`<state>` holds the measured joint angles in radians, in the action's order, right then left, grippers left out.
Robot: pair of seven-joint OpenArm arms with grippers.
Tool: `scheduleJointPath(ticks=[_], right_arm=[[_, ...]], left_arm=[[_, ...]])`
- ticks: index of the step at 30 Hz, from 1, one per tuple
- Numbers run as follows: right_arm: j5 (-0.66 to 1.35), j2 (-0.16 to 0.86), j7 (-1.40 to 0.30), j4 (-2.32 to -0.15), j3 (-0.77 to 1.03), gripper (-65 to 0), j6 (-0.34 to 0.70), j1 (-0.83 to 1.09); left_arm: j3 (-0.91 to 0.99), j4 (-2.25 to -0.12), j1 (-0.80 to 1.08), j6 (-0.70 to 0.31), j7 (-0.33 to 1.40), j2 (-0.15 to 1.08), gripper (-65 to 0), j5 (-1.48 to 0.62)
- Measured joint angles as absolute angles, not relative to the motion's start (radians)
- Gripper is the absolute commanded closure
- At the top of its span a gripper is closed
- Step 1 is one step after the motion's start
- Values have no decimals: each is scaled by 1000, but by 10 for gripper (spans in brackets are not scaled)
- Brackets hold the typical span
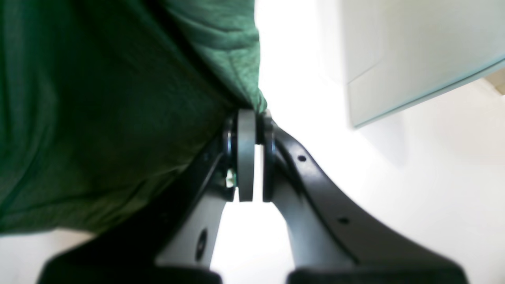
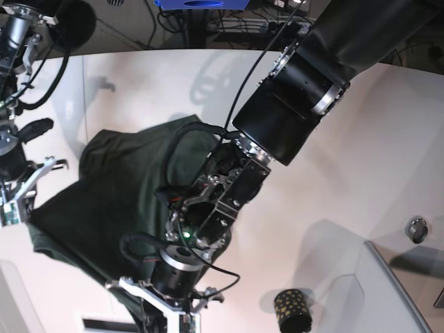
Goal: Layout the t-shirt on the table in an organized manner, then fold the t-shirt properly
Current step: 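Lift the shirt with both grippers and swing it across the table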
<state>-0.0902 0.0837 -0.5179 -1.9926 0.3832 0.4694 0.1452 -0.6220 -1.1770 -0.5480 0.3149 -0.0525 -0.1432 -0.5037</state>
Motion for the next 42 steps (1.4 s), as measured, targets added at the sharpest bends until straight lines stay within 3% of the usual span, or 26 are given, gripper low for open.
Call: scheduleJointPath(ticks=[5, 10, 18, 23, 26, 29, 33, 37, 42], right_arm=[[-97, 115, -521, -2003, 246, -6, 593, 150], [-104, 67, -525, -2002, -30, -6, 700, 161], [-112, 7, -594, -1999, -525, -6, 686, 166], [-96, -61, -643, -2002, -751, -6, 712, 160], [-112, -58, -660, -2011, -744, -6, 704, 160], [-140, -31, -628, -2017, -618, -6, 708, 163], [-180, 14, -617, -2016, -332, -6, 699, 166], [-179, 52, -617, -2012, -169, -6, 697, 167], [-158, 2, -605, -1972, 109, -6, 706, 166]], left_arm=[[-465, -1332, -487, 352, 36, -129, 0, -499], [-319, -1404, -367, 394, 107, 51, 0, -500], [-111, -1616, -174, 364, 118, 345, 0, -523], [121, -1728, -124, 396, 96, 347, 0, -713], [126, -1776, -151, 398, 94, 313, 0, -735], [89, -1788, -213, 398, 91, 246, 0, -738], [-154, -1715, -321, 401, 120, 197, 0, -658], [-311, -1634, -341, 443, 128, 81, 0, -570], [-599, -1454, -403, 471, 123, -87, 0, -437]])
